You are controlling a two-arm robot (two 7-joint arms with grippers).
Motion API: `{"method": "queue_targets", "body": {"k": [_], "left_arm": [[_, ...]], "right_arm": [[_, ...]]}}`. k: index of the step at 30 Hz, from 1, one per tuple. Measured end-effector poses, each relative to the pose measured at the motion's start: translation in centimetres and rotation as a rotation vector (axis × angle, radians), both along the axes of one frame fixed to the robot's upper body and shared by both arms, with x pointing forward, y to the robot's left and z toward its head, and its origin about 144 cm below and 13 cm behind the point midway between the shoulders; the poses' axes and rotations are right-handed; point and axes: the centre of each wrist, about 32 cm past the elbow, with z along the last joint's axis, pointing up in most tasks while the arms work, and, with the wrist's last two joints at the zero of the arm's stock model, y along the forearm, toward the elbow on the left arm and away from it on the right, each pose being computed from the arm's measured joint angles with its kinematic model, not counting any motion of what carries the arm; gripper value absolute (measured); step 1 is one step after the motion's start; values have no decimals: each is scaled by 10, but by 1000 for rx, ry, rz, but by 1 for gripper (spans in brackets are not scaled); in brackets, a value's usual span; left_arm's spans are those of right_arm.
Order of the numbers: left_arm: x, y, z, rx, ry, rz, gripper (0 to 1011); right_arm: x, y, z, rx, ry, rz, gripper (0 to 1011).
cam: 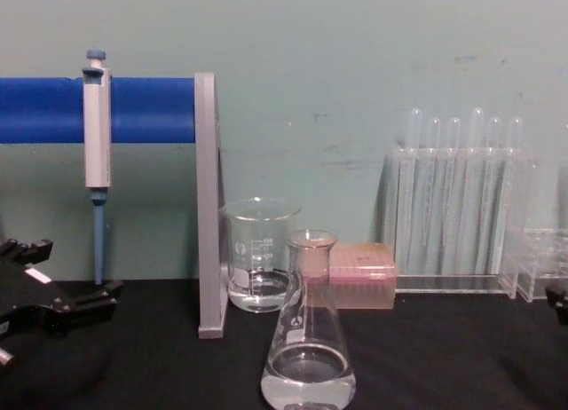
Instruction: Grasp the erlenmeyer flask with one hand, shake it three times, then place it back.
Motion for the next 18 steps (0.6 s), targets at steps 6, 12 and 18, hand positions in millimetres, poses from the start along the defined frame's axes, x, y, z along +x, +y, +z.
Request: {"method": "queue_targets", "body": {"k": [6, 12, 18], "left_arm": [[0, 0, 0, 0, 0, 0, 1001], [0, 0, 0, 0, 0, 0, 1001], [0, 0, 0, 0, 0, 0, 1001]], "right_arm": [[0, 0, 0, 0, 0, 0, 1002], [0, 0, 0, 0, 0, 0, 1002], [0, 0, 0, 0, 0, 0, 1002]]}}
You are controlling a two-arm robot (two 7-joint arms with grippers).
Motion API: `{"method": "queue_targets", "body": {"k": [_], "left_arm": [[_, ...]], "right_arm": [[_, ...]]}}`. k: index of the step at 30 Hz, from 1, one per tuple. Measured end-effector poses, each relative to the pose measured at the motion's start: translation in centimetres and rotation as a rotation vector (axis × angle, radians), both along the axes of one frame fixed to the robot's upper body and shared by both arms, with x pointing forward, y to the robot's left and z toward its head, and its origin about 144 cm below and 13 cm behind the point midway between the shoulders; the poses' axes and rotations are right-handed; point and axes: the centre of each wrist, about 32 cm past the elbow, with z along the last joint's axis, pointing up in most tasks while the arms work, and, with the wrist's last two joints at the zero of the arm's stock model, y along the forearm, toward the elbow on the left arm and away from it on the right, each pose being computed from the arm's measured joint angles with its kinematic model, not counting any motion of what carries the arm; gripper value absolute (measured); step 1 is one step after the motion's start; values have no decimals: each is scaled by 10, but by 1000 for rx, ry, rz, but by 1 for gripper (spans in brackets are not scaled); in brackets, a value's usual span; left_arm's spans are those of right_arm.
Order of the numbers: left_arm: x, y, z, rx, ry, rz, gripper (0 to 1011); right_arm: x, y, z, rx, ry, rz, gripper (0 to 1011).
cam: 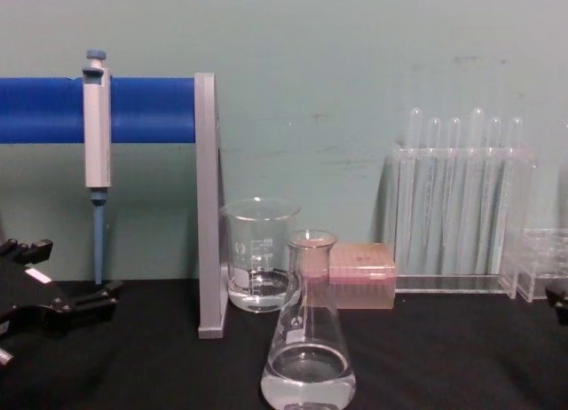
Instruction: Grasp the erlenmeyer flask with one hand, shake it three times, then place it back.
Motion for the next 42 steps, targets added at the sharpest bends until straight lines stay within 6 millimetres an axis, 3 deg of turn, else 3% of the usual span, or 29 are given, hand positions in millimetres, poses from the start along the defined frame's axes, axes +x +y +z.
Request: {"method": "queue_targets", "body": {"k": [23, 42], "left_arm": [[0, 0, 0, 0, 0, 0, 1001], [0, 0, 0, 0, 0, 0, 1001]], "right_arm": [[2, -4, 10, 91, 28, 47, 1002], [6, -3, 25, 239, 126, 232, 1003]]}}
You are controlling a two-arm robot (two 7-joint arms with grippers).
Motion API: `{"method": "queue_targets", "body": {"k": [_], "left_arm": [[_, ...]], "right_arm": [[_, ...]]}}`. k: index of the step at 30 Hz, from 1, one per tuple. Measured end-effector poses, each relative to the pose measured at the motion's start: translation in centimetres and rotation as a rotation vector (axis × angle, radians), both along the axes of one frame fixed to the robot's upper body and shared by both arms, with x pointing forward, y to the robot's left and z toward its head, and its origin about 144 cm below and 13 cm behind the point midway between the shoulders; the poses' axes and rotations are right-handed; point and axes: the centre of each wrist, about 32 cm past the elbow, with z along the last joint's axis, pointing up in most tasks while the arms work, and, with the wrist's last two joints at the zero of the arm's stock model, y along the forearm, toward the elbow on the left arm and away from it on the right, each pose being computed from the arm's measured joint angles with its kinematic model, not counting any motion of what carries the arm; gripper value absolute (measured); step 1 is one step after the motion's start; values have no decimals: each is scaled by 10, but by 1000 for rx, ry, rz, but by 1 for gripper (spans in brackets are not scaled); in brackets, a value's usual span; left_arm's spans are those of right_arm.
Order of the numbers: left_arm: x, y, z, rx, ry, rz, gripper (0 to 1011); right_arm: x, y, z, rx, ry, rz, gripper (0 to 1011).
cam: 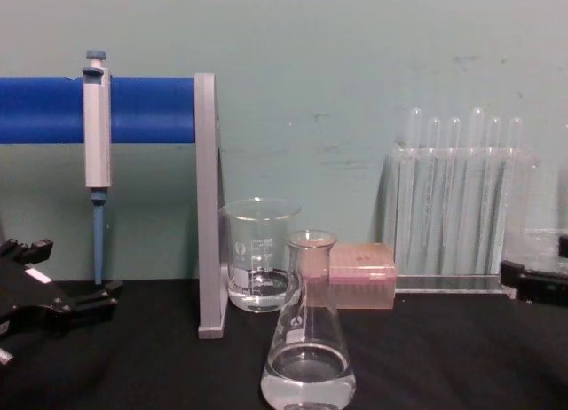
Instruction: Grasp the erlenmeyer flask with one hand, shake it three times, then place it back.
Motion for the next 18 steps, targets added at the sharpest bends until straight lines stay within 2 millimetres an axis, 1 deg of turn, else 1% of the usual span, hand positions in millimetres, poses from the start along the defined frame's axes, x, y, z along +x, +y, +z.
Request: {"method": "queue_targets", "body": {"k": [7, 17, 18], "left_arm": [[0, 0, 0, 0, 0, 0, 1001], [0, 0, 0, 0, 0, 0, 1001], [0, 0, 0, 0, 0, 0, 1001]], "right_arm": [[6, 11, 0, 8, 6, 75, 1002], [20, 38, -7, 19, 31, 189, 1003], [20, 38, -7, 19, 31, 189, 1002]]}}
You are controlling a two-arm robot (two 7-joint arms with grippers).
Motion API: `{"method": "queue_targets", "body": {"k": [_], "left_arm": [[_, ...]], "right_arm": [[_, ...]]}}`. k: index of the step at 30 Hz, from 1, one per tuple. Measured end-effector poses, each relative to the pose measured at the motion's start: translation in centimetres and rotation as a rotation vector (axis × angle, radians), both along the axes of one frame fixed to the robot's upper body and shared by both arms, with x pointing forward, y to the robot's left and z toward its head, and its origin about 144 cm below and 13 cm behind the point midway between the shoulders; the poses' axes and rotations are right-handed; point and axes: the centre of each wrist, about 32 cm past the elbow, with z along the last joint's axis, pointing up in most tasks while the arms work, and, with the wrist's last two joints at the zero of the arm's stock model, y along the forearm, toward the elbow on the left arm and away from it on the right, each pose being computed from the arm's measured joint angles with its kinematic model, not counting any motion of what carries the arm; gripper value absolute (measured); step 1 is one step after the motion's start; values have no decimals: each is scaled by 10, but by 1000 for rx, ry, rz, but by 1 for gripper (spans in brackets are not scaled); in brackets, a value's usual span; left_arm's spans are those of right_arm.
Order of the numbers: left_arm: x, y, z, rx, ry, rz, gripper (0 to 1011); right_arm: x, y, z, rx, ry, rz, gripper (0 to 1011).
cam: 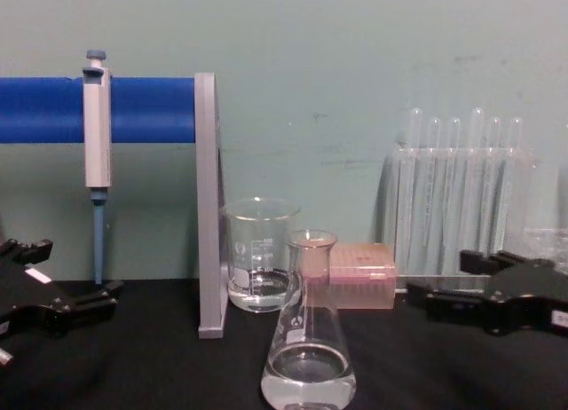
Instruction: Grasp the erlenmeyer flask with one hand, shake it three times, then place it back.
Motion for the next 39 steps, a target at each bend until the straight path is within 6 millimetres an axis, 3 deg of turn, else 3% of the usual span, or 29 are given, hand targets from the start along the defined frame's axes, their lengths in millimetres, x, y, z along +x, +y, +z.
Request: {"method": "queue_targets", "body": {"k": [22, 39], "left_arm": [[0, 0, 0, 0, 0, 0, 1001], [0, 0, 0, 0, 0, 0, 1001]], "right_arm": [[43, 48, -9, 30, 39, 173, 1002], [62, 69, -9, 31, 28, 205, 1002]]}}
